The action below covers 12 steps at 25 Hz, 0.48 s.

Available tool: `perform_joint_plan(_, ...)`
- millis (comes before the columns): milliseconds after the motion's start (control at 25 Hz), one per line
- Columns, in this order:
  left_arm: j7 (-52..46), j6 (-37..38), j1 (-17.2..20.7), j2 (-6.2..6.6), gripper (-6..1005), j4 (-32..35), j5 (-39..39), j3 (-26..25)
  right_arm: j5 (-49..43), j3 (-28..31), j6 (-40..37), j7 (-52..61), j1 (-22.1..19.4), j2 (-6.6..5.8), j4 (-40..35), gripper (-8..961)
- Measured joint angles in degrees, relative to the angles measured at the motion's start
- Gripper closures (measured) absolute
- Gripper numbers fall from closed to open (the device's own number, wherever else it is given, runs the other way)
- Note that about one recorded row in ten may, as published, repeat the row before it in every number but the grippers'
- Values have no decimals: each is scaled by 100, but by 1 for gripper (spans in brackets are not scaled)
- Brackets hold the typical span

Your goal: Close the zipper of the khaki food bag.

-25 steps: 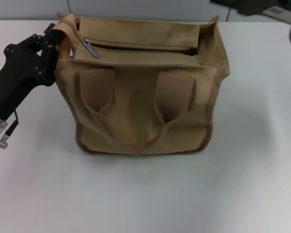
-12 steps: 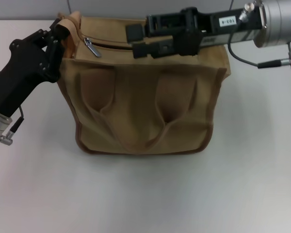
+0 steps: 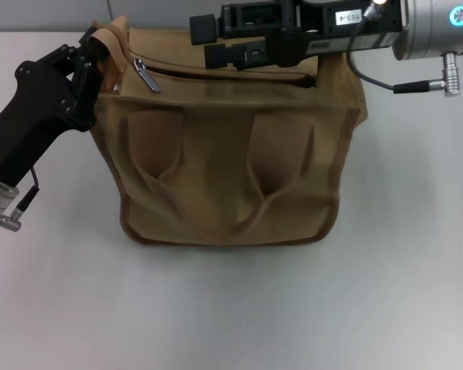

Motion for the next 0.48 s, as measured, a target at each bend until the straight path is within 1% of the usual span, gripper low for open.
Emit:
perform_joint_plan(280,-35,6,0,0,974,0,0,0,9,-196,173,-428,44,199,-13,312)
perform_joint_plan(480,-112,7,-26,0,974,0,-16,0,9,-355,307,-579,88,286,-29,316)
